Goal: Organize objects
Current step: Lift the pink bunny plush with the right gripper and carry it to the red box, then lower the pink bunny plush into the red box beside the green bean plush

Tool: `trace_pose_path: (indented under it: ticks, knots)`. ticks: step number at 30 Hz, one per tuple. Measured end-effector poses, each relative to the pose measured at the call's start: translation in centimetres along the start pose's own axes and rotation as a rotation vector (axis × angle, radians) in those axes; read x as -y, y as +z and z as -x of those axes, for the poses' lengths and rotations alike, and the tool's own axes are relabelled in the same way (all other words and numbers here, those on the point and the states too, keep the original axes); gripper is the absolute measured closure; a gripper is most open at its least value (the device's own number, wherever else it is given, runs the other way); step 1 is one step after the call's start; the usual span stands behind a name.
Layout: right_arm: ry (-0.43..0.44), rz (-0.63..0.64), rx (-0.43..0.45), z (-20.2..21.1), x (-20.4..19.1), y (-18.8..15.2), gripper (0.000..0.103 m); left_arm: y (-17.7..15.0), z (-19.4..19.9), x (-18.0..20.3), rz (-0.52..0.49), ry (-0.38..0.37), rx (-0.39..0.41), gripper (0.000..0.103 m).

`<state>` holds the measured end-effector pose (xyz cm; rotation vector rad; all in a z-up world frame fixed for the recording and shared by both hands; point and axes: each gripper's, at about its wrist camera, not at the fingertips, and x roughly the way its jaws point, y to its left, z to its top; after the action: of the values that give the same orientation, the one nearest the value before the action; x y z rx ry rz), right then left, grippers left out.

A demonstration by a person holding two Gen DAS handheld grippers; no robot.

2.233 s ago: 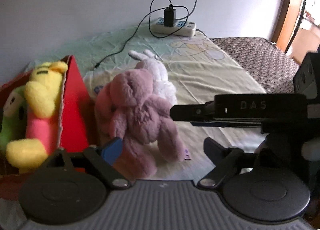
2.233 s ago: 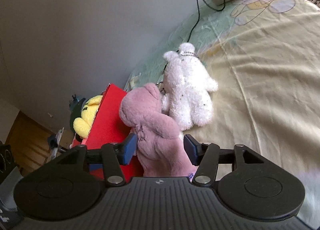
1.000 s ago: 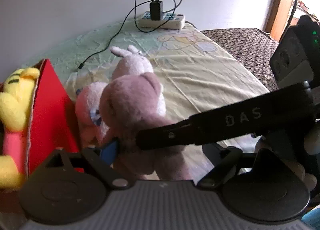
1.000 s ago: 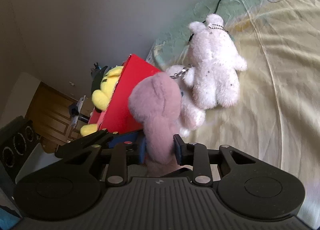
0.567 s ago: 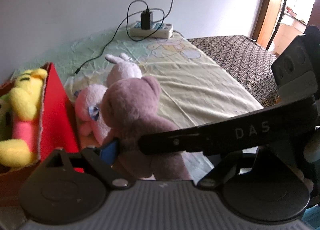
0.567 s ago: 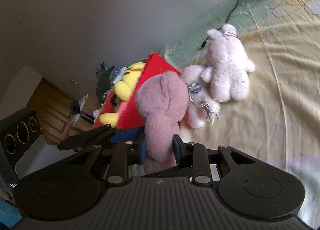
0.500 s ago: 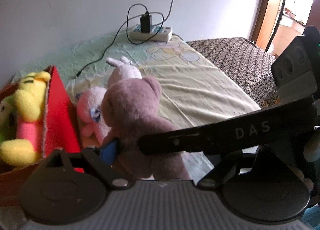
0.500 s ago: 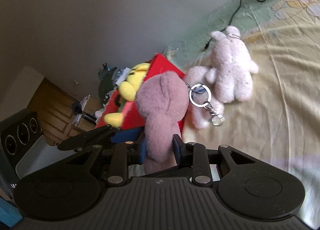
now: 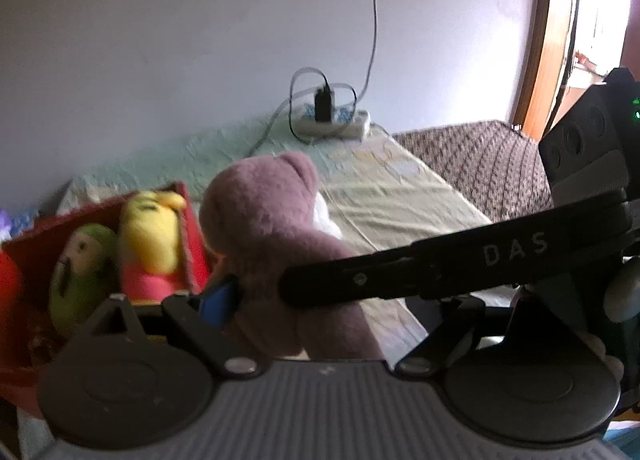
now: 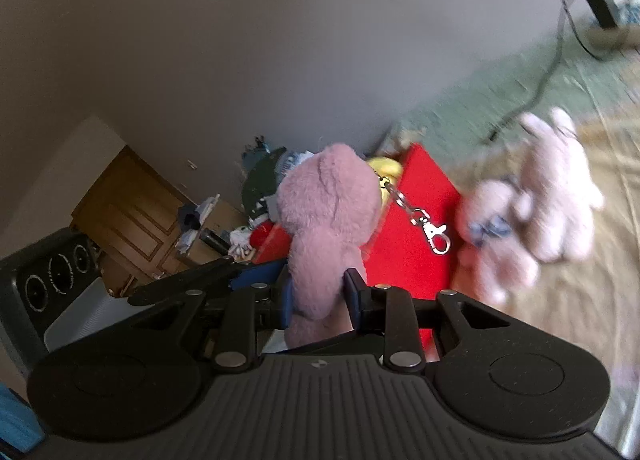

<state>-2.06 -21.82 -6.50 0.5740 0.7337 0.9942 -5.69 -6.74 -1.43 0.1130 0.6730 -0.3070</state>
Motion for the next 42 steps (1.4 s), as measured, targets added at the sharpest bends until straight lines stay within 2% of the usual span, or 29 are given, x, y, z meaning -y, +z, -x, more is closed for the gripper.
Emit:
trace_pose_path:
  ticks: [10, 20, 23, 25, 30, 39, 42]
  knots:
    - [0.042, 0.047, 0.088, -6.1, -6.1, 1.9, 0.074, 1.6, 5.4, -6.8, -0.027, 0.029, 0.134, 0.016]
    - [0.064, 0.032, 0.114, -15.3, -9.8, 2.1, 0.075, 0.9, 8.0, -15.8, -0.016, 0.09, 0.169, 0.016]
    - [0.06, -0.013, 0.118, -18.6, -9.8, 1.5, 0.075, 0.5, 7.9, -18.2, -0.02, 0.109, 0.162, 0.016]
    - [0.055, -0.024, 0.115, -19.3, -9.6, 1.5, 0.075, 0.2, 7.6, -19.8, -0.026, 0.119, 0.149, 0.016]
    - [0.006, -0.085, 0.096, -22.5, -8.7, 0.7, 0.076, -0.6, 5.7, -23.4, -0.025, 0.115, 0.085, 0.016]
    - [-0.124, -0.187, 0.038, -25.9, -5.9, 0.0, 0.08, -2.0, 1.2, -27.6, 0.044, 0.037, -0.025, 0.017]
    - [-0.188, -0.195, 0.009, -26.4, -5.3, -0.1, 0.083, -2.4, -0.3, -28.1, 0.055, 0.006, -0.057, 0.022]
